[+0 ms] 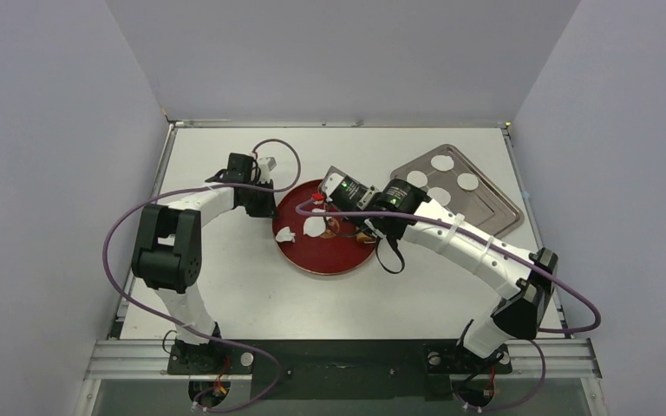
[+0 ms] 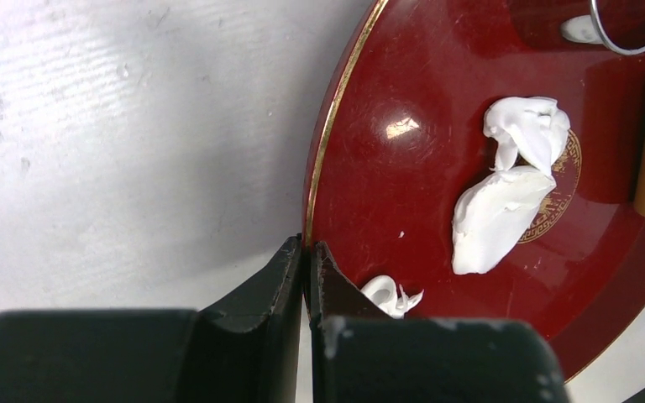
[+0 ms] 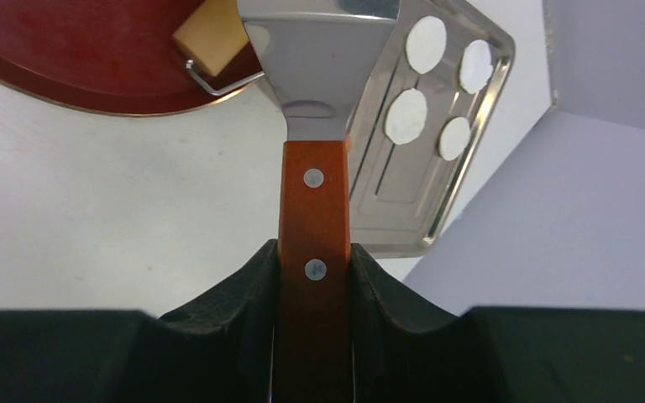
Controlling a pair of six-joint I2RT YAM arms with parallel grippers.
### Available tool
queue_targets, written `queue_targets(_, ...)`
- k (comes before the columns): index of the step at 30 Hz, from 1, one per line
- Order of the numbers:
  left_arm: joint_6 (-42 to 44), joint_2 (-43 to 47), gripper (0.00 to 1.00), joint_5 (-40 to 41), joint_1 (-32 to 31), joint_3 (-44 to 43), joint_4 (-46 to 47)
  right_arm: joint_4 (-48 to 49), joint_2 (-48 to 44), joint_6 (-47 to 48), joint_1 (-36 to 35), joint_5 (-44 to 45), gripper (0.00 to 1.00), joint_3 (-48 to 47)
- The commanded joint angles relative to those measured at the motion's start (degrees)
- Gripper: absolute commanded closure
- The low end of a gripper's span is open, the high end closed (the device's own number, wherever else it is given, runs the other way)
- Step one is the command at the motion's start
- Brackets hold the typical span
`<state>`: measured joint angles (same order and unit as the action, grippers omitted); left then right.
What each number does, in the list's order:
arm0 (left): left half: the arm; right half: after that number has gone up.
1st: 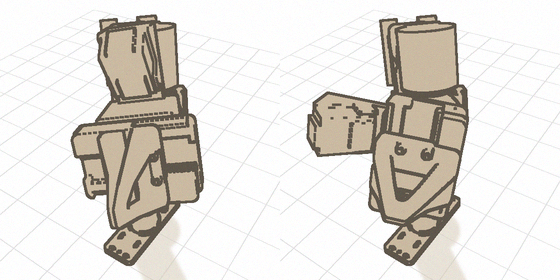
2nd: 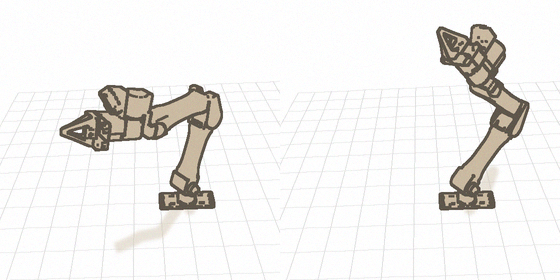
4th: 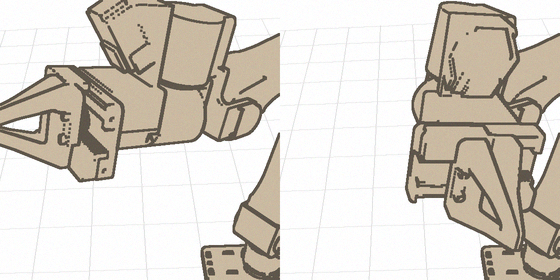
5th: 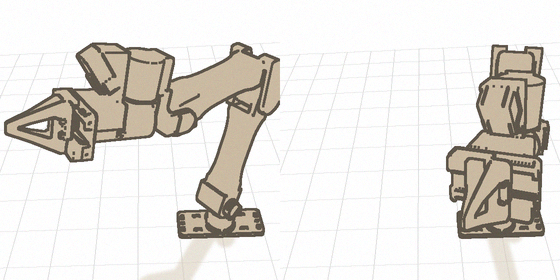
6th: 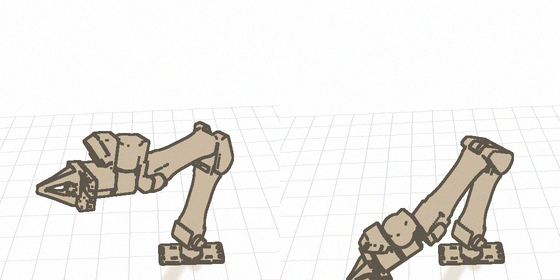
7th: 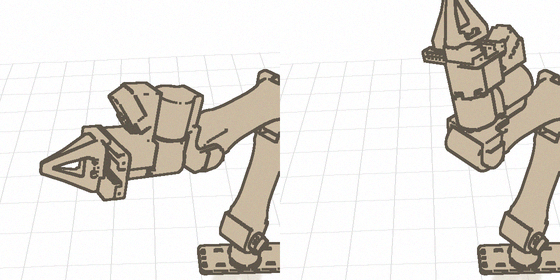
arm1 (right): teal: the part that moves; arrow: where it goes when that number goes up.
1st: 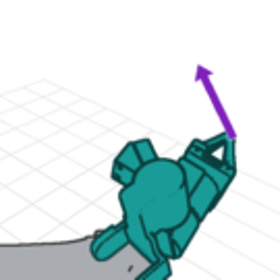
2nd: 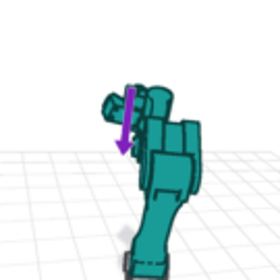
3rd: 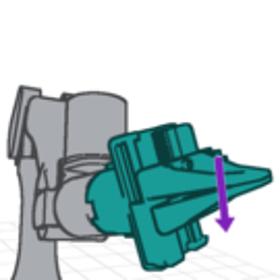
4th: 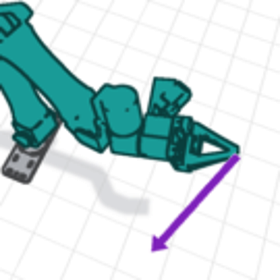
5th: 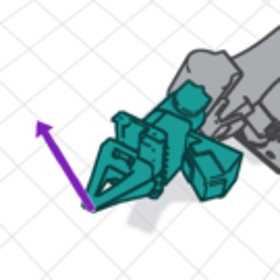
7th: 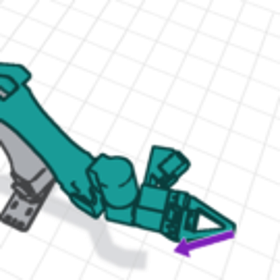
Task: Roll out the dumpling wrappers from the dough
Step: Remove the dumpling wrapper from the work surface.
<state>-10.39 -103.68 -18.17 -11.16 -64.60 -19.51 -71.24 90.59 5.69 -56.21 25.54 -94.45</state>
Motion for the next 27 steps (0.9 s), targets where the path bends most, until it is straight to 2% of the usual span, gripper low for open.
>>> queue_targets(1,7.7,-1.5,0.98,-8.3,0.9,-5.0,-3.8,10.2,-3.8,11.1,0.1,7.4,1.0,4.4)
queue_targets(7,12.4,-4.2,0.98,-11.0,1.4,-5.9,-6.4,18.1,-6.1,17.5,-0.8,4.8,1.0,10.2)
queue_targets(12,13.6,-6.0,0.98,-12.3,1.8,-6.4,-7.3,20.6,-6.9,23.2,-0.5,3.8,1.0,14.7)
queue_targets(22,13.4,-7.7,0.98,-13.9,2.5,-7.4,-8.9,25.5,-6.3,25.2,-0.9,2.0,1.0,18.0)
queue_targets(27,12.7,-8.0,0.98,-13.8,2.6,-7.5,-8.8,26.6,-4.8,26.6,-2.2,4.3,1.0,19.3)
